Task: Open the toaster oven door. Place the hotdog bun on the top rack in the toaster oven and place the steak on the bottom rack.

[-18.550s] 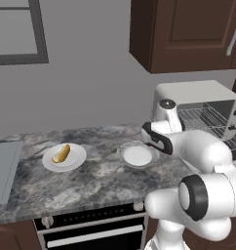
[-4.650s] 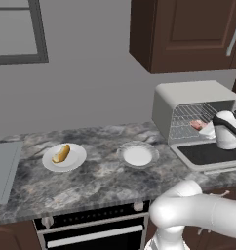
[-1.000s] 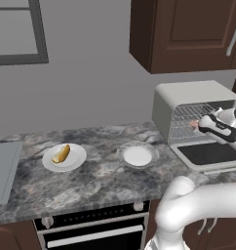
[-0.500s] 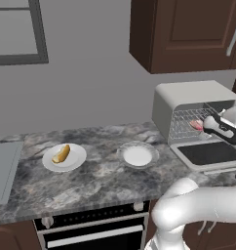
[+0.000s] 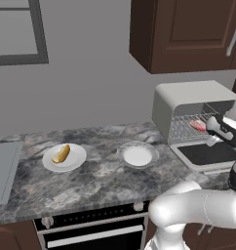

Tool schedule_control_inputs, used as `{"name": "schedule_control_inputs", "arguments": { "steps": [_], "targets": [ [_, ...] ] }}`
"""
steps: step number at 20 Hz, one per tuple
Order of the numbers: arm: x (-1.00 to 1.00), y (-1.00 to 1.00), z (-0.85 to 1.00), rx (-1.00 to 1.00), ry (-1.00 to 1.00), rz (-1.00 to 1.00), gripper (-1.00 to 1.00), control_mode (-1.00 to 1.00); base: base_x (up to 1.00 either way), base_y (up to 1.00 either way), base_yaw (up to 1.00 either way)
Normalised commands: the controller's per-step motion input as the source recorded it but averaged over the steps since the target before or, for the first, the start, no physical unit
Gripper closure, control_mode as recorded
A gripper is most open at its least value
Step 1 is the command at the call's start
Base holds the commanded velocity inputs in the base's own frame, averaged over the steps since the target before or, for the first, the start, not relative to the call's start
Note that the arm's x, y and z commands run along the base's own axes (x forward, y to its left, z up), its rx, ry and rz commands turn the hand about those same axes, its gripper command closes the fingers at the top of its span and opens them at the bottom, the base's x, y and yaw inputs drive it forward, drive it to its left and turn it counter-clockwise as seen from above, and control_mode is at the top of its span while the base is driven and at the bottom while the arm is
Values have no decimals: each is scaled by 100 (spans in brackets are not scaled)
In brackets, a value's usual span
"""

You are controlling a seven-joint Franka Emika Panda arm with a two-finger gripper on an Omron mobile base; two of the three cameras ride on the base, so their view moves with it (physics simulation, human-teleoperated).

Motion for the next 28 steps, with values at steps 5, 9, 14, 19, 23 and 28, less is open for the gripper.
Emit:
{"name": "schedule_control_inputs", "arguments": {
  "steps": [5, 9, 14, 19, 23, 28],
  "targets": [
    [-60, -5, -21, -2, 18, 0, -100, -100, 0, 0, 0],
    [-63, -7, -22, -2, 16, 0, -100, -100, 0, 0, 0],
    [-64, -5, -23, -3, 16, 0, -100, -100, 0, 0, 0],
    [-56, -2, -25, 0, 14, -1, -100, -100, 0, 0, 0],
    [-51, 0, 14, 0, 1, -1, -100, -100, 0, 0, 0],
    [-44, 10, 71, 1, -2, -6, -100, -100, 0, 0, 0]
  ]
}}
